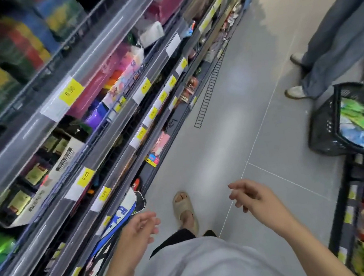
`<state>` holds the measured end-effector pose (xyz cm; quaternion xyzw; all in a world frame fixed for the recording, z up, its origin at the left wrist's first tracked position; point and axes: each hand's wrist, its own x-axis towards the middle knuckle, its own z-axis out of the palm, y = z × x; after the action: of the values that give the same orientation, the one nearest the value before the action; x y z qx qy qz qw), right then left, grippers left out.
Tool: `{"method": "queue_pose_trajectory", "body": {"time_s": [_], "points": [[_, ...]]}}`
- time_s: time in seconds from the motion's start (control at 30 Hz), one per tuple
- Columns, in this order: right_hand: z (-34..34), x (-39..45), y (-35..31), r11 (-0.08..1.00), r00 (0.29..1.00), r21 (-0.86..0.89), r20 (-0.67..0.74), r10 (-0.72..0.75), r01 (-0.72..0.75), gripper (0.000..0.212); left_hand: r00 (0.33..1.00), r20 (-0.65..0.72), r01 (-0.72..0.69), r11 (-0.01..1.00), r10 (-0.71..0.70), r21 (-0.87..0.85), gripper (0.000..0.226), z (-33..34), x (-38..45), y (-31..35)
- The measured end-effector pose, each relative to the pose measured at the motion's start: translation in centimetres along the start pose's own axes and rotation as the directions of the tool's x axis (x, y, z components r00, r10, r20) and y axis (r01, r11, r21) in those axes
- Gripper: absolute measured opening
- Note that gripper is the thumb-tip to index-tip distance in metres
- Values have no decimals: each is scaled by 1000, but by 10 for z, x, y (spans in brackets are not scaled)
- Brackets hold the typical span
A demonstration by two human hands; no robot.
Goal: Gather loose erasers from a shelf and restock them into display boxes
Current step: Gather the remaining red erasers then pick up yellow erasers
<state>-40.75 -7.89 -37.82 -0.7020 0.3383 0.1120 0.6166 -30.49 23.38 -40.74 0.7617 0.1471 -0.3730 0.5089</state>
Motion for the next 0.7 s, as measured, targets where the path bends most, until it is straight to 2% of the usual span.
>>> {"method": "queue_pose_trajectory", "body": {"time_s": [0.17, 0.23, 0.4, 0.57, 0.7], "points": [[-31, 37, -15, 996, 992, 23, -87, 89, -87, 16, 993, 111, -34, 999, 30, 36, 12, 12, 73, 74], [-43, 53, -22, 994, 987, 35, -114, 110, -106, 15, 989, 139, -53, 998, 47, 36, 19, 20, 97, 108], [-75, 96, -42, 993, 980, 61, -165, 107, -98, 17, 979, 177, -109, 993, 98, 55, 15, 43, 143, 185], [-115, 152, -65, 996, 985, 42, -148, 86, -81, 25, 982, 146, -130, 988, 117, 82, 13, 72, 181, 235], [-154, 209, -91, 999, 996, -5, -75, 43, -43, 27, 992, 68, -113, 991, 109, 70, 14, 98, 191, 261]]}}
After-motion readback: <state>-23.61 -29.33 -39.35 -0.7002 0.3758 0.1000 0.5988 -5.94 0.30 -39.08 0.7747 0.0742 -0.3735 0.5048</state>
